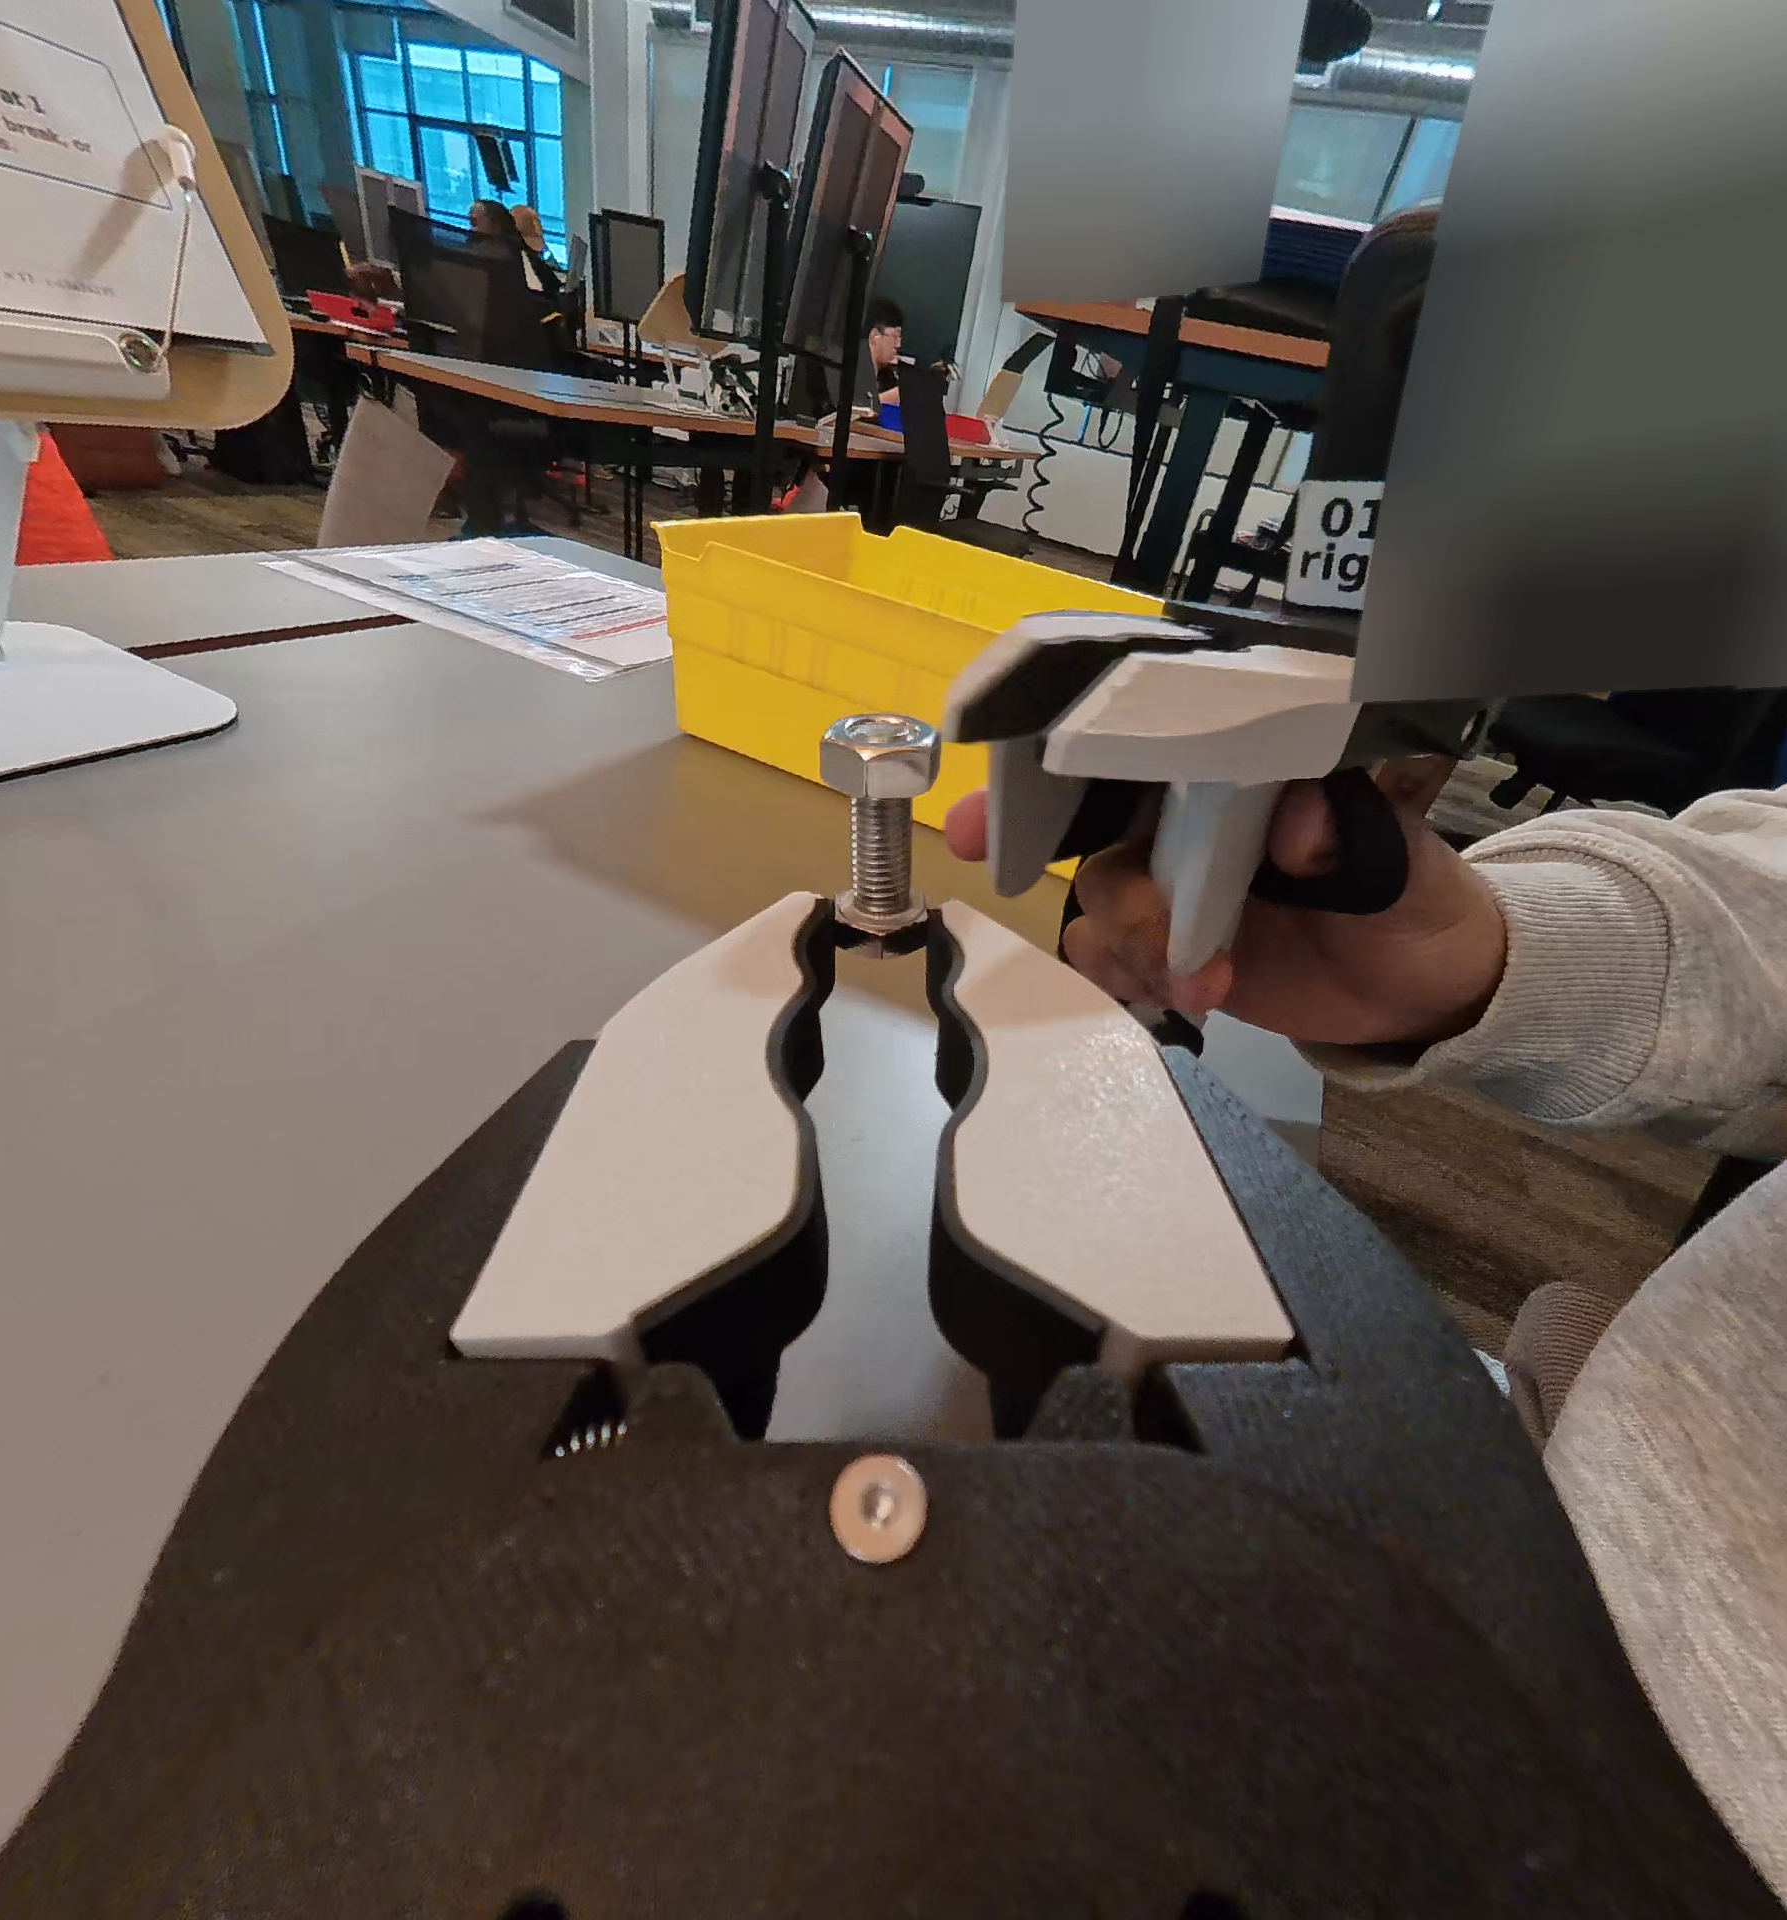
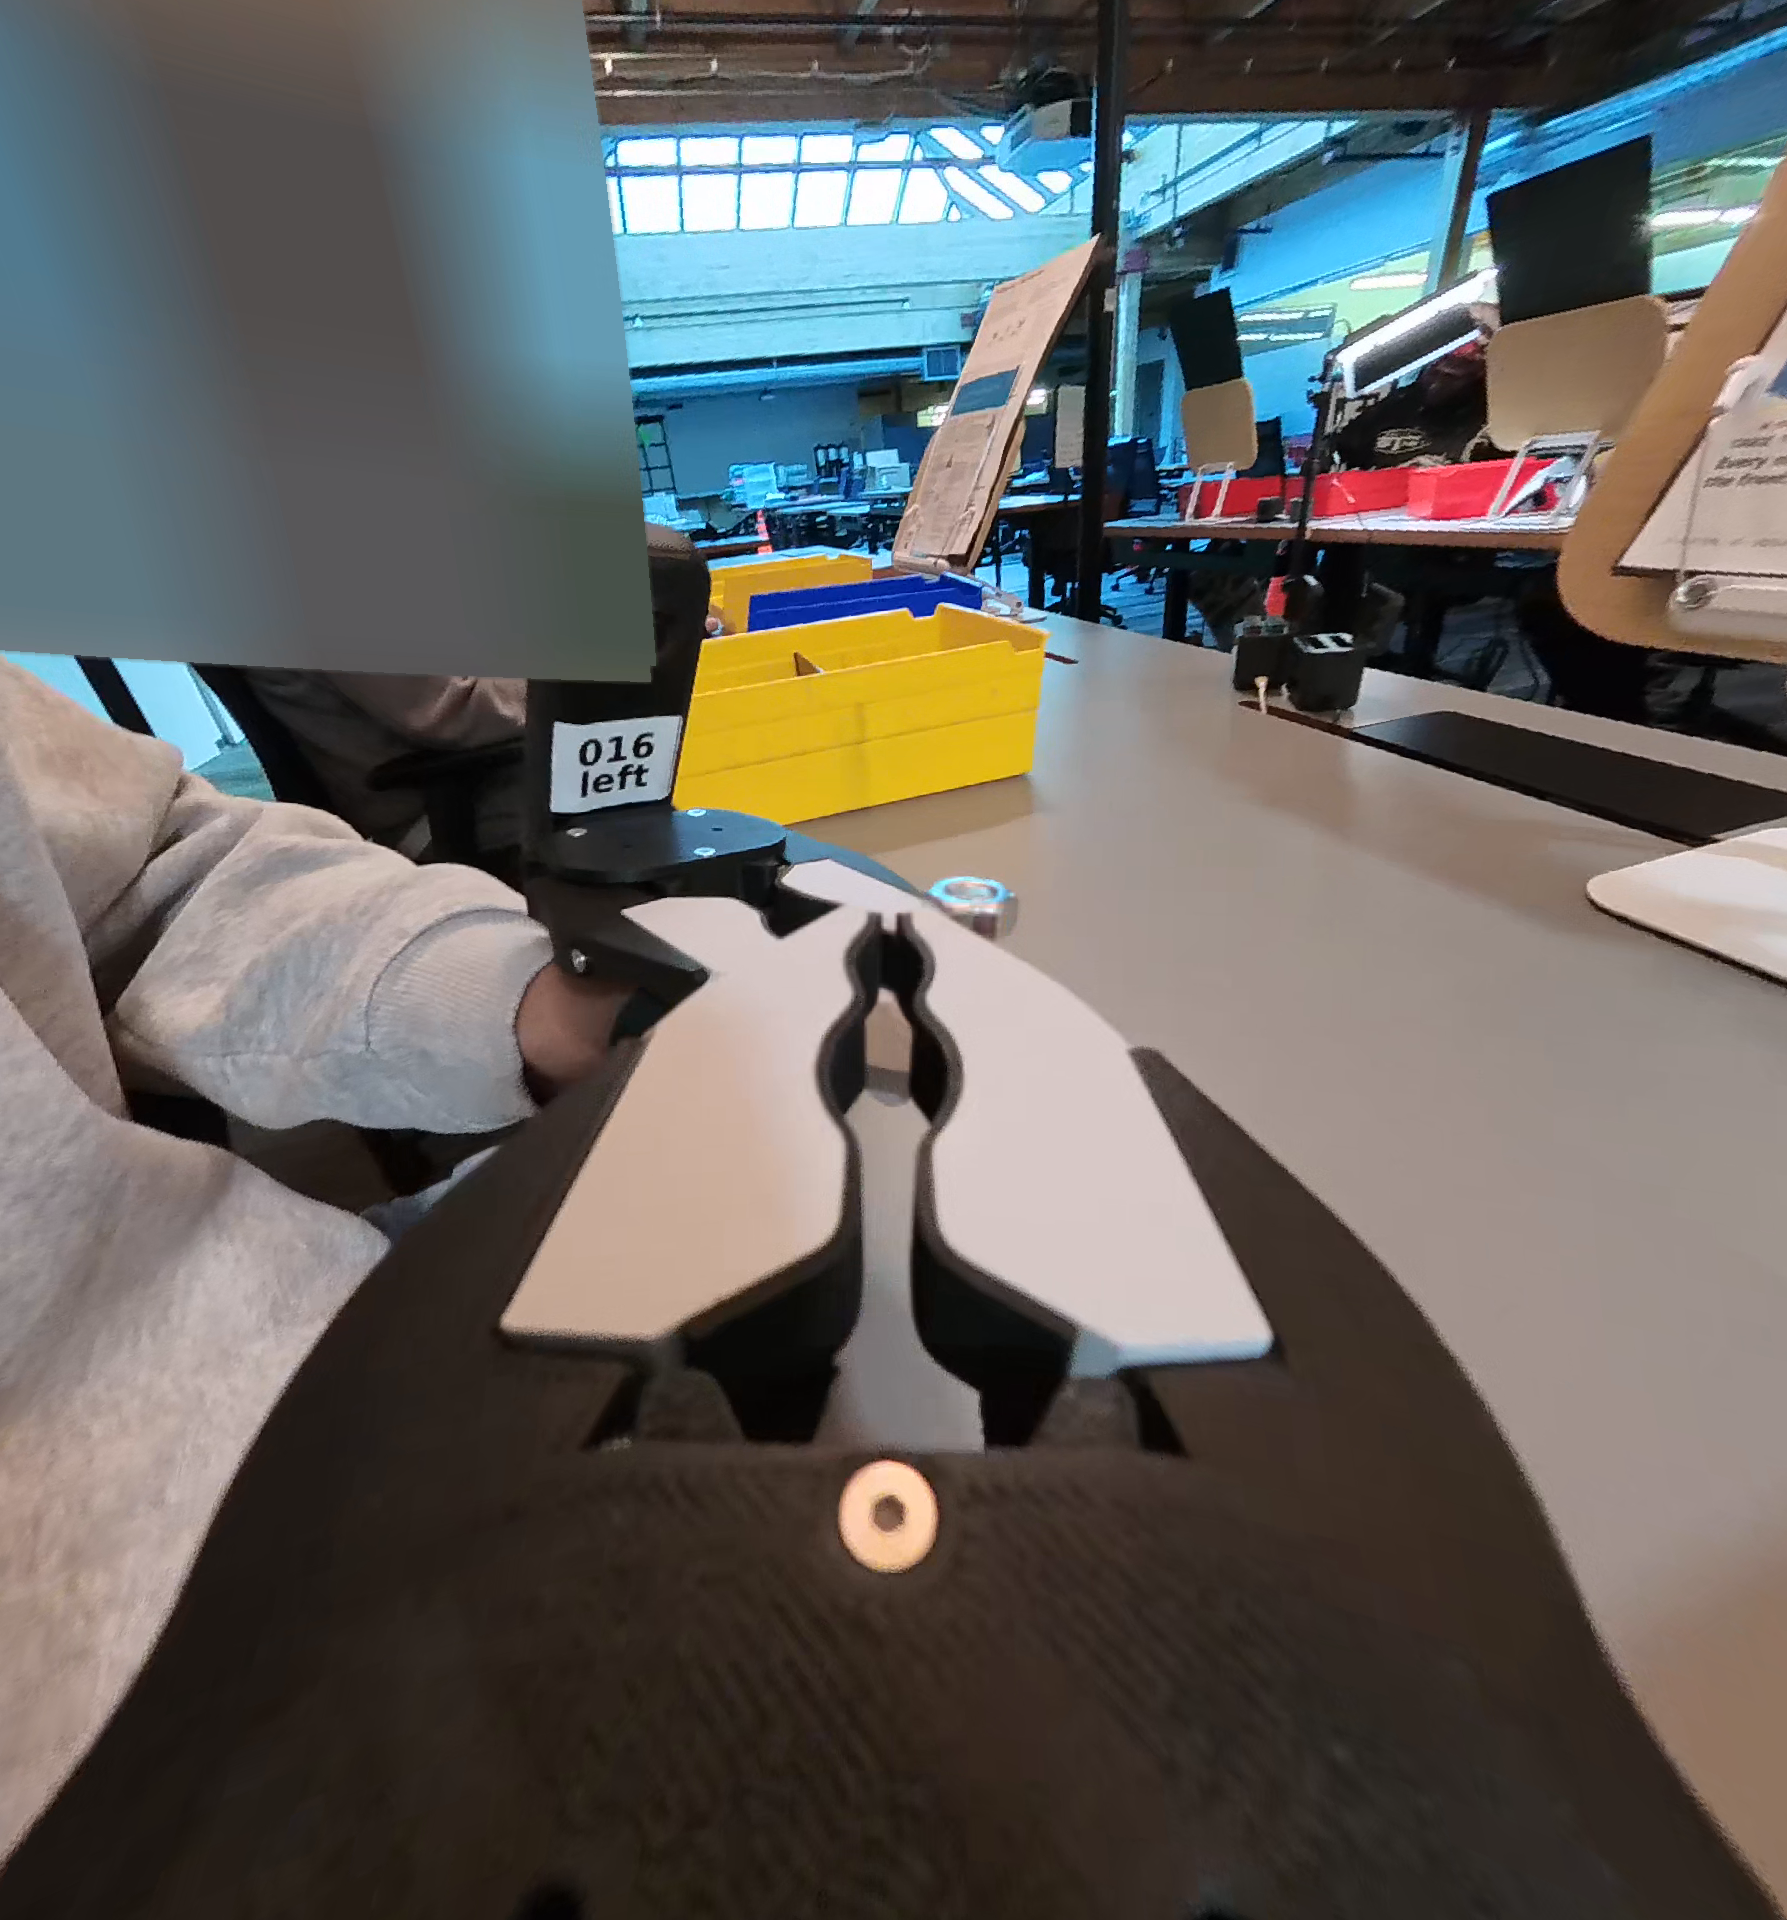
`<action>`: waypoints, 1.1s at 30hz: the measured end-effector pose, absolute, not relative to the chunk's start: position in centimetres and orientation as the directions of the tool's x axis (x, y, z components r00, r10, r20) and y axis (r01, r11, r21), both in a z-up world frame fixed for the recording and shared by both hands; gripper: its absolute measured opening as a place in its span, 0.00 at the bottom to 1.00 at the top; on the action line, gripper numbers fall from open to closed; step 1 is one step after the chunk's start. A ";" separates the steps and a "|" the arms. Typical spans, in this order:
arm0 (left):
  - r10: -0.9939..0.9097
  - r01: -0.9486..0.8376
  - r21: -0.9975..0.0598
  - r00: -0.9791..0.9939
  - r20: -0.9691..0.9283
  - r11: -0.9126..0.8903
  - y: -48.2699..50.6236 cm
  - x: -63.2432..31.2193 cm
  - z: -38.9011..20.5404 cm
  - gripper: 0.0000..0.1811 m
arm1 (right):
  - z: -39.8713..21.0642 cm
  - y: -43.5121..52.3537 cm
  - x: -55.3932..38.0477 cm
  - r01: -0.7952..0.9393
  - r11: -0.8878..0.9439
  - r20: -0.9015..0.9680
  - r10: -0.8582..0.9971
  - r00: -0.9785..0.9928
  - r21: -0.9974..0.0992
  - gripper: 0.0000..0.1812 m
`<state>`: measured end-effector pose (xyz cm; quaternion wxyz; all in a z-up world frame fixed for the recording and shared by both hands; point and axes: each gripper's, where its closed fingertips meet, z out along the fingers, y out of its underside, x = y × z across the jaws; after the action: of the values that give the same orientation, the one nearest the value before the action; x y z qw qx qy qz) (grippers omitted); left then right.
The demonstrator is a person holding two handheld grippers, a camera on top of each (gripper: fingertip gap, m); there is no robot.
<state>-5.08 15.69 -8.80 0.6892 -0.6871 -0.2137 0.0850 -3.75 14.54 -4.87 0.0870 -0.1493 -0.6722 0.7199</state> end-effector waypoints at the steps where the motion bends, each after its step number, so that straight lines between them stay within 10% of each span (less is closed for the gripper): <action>1: 0.411 0.175 -0.984 0.895 0.175 0.040 15.7 -5.0 -8.8 0.09 | -4.8 14.6 -3.9 0.079 -0.091 -0.105 0.329 -0.939 -0.993 0.03; 6: 0.408 0.171 -0.985 0.897 0.170 0.035 15.8 -5.0 -8.8 0.09 | -5.0 14.5 -4.7 0.080 -0.114 -0.117 0.371 -0.921 -0.990 0.26; 12: 0.411 0.180 -0.983 0.894 0.181 0.044 15.7 -5.1 -8.8 0.09 | -5.1 14.3 -3.7 0.092 -0.079 -0.112 0.315 -0.943 -0.993 0.05; 18: 0.410 0.174 -0.984 0.895 0.174 0.038 15.7 -5.0 -8.8 0.09 | -4.8 14.5 -4.5 0.071 -0.116 -0.109 0.365 -0.925 -0.991 0.24; 23: 0.411 0.181 -0.982 0.893 0.183 0.044 15.6 -5.1 -8.8 0.09 | -4.8 14.2 -3.0 0.142 -0.094 -0.162 0.268 -0.950 -0.985 0.02; 29: 0.411 0.176 -0.984 0.894 0.177 0.039 15.7 -5.0 -8.8 0.09 | -4.4 14.8 -4.7 0.057 -0.147 -0.109 0.375 -0.920 -0.988 0.27; 33: 0.411 0.184 -0.982 0.892 0.186 0.045 15.6 -5.1 -8.8 0.09 | -5.0 13.9 -3.1 0.143 -0.103 -0.165 0.259 -0.952 -0.984 0.15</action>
<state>-5.14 15.61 -8.80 0.6897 -0.6859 -0.2168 0.0825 -3.08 13.85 -5.00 0.0401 -0.1503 -0.6686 0.7271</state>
